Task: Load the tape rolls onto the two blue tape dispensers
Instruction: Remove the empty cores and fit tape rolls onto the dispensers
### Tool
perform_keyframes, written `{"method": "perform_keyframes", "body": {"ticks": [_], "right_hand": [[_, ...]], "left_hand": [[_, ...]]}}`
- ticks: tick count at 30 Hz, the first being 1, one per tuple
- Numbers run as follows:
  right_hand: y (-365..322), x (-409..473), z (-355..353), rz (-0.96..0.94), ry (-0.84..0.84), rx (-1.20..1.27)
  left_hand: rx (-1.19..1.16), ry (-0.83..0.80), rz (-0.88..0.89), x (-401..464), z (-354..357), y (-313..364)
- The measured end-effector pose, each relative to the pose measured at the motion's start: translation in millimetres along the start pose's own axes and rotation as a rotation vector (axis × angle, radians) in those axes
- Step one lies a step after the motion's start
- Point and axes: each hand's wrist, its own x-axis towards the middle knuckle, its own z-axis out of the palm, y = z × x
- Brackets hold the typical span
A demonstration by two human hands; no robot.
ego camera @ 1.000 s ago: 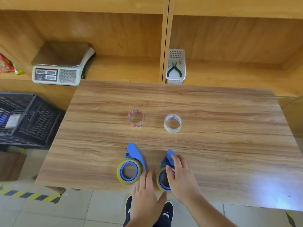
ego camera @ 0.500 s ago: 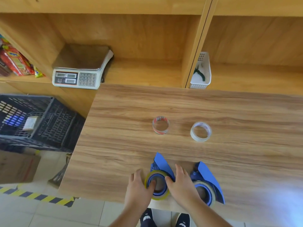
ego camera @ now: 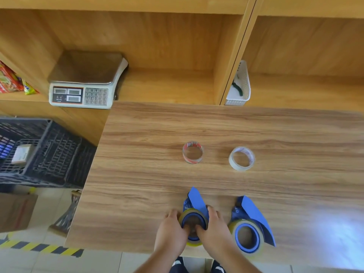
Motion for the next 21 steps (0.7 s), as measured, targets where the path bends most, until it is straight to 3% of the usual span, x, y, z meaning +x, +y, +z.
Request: {"method": "perform_keyframes", "body": {"ticks": [10, 21], "right_hand": [[-18.1, -19.4, -48.7, 0.033, 0.045, 0.292], [-38.6, -90.0, -141.5, -0.225, 0.158, 0.705]], "left_hand": [[0.004, 0.088, 0.174, -33.1, -26.5, 37.1], [-0.225, 0.228, 0.516, -126.1, -83.3, 125.5]]}}
